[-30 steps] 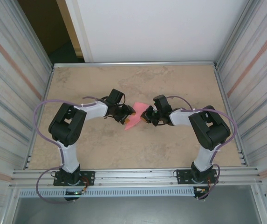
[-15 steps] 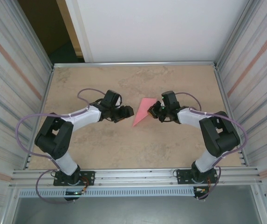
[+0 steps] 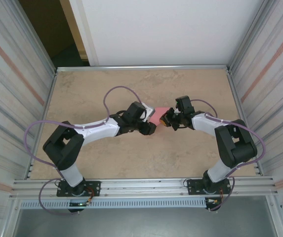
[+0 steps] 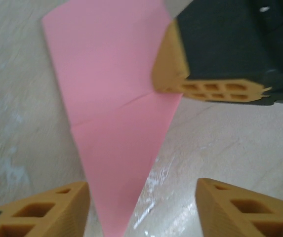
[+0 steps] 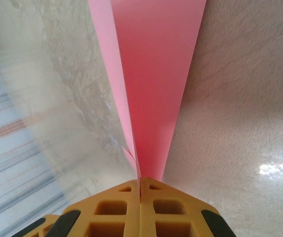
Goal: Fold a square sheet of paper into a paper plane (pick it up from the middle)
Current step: Fold the wing for the fifth time at the center of the table.
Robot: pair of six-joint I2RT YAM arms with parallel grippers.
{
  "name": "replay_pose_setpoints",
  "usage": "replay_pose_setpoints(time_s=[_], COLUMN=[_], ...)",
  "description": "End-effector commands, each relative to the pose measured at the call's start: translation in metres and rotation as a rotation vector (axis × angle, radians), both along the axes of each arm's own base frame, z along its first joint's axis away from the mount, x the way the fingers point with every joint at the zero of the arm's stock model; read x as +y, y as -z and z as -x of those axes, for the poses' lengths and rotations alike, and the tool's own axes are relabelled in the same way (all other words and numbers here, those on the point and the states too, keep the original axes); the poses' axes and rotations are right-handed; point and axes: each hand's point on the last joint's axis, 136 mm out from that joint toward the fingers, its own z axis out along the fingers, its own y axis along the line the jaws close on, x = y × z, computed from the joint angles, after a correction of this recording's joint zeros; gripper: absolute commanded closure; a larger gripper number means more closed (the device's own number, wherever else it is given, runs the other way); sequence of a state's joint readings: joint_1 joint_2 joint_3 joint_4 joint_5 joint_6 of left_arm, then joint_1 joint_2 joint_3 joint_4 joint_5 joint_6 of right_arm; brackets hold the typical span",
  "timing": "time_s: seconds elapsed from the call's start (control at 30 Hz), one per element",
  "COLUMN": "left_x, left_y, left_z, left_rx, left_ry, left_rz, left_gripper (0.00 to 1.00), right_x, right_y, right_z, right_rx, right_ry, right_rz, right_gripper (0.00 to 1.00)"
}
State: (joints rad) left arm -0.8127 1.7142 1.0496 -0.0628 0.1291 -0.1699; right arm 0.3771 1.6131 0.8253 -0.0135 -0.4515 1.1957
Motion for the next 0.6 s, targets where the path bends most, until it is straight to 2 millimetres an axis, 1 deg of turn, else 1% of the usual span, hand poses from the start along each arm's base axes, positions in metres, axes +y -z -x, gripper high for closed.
replay_pose_setpoints(time_s=[0.0,0.13,0.27,0.43,0.57], left_x=[-0.015,-0.016,-0.015,-0.018,-0.021], left_y=[0.001,0.012,0.019,0.026,0.029], left_z=[-0.009,-0.014,-0.018,-0.018,-0.015], left_rx=[-0.184,-0.235,-0.272,-0.308,-0.313], left_ry=[0.143,0.173,0.181,0.233,0.278], left_rz=[-0.072,-0.129,-0.16,-0.193,-0.202], left_gripper=[0.45,0.47,0.49,0.56,0.58], right_x=[0.003,0.001,0.001,0.003,0.004], right_y=[-0.007,-0.008,-0.008,-0.006,-0.005], right_z=[-0.002,-0.003,-0.004,-0.004,-0.004], right_rx=[0.008,0.018,0.03,0.058,0.069], right_ry=[-0.022,-0.019,-0.016,-0.014,-0.012], right_rz=[-0.013,-0.024,-0.039,-0.065,-0.077], right_gripper=[1.0,1.0,1.0,1.0,0.99])
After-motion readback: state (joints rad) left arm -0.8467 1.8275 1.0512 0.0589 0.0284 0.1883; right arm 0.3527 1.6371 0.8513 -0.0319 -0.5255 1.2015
